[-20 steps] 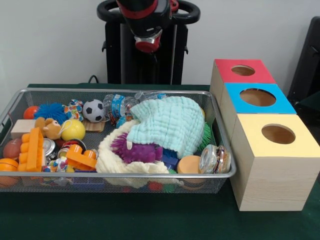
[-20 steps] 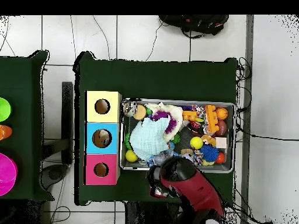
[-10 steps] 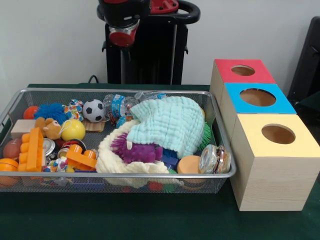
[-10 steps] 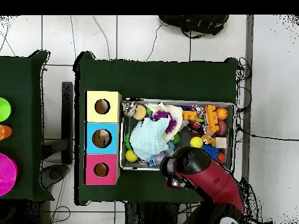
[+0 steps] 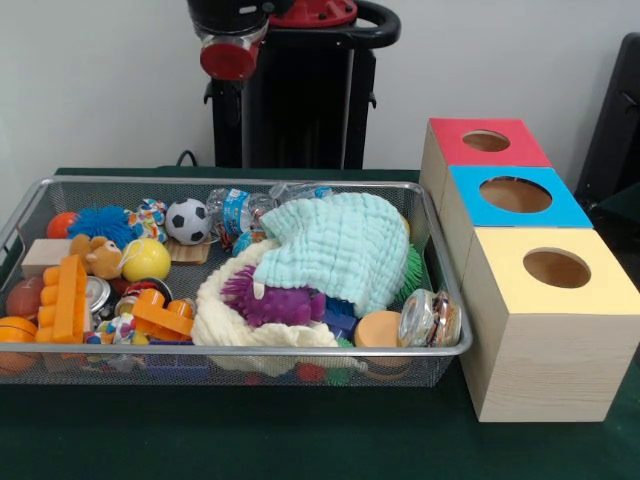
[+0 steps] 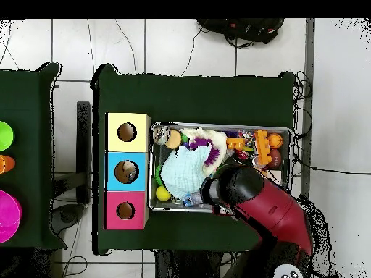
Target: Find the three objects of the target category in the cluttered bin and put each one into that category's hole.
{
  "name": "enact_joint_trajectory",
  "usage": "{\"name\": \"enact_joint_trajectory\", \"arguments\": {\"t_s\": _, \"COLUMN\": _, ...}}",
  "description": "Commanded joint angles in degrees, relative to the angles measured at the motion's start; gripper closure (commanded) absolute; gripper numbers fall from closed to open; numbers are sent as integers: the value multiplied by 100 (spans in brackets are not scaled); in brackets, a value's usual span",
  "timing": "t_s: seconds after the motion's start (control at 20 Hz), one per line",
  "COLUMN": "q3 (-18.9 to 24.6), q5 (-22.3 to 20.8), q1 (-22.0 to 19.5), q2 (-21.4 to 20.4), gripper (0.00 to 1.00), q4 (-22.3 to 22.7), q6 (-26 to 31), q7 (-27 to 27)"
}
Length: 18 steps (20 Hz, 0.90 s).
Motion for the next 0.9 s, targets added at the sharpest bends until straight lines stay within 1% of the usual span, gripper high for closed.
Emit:
{"name": "enact_joint_trajectory", "arguments": {"t_s": 0.05, "q3": 409, "q5": -124, "q1": 235, "q2": 51, "gripper": 0, "q4": -235, "q6": -470, "q7": 651}}
{"name": "enact_joint_trajectory", "arguments": {"t_s": 0.4, "q3": 504, "q5": 158, "q1": 490, "q2": 83, "gripper": 0, "q4": 224, "q6": -1053, "q7": 944}}
{"name": "enact_joint_trajectory", "arguments": {"t_s": 0.55, "q3": 560, "q5": 253, "q1": 650, "q2": 256, "gripper": 0, "q4": 350, "q6": -1432, "q7": 1135}}
{"name": "enact_joint_trajectory", "arguments": {"t_s": 0.75, "q3": 753, "q5": 401, "q1": 638, "q2": 346, "gripper": 0, "q4": 697, "q6": -2136, "q7": 1052}}
{"name": "enact_joint_trajectory", "arguments": {"t_s": 0.9, "q3": 850, "q5": 485, "q1": 497, "q2": 365, "gripper": 0, "q4": 831, "q6": -2337, "q7": 871}}
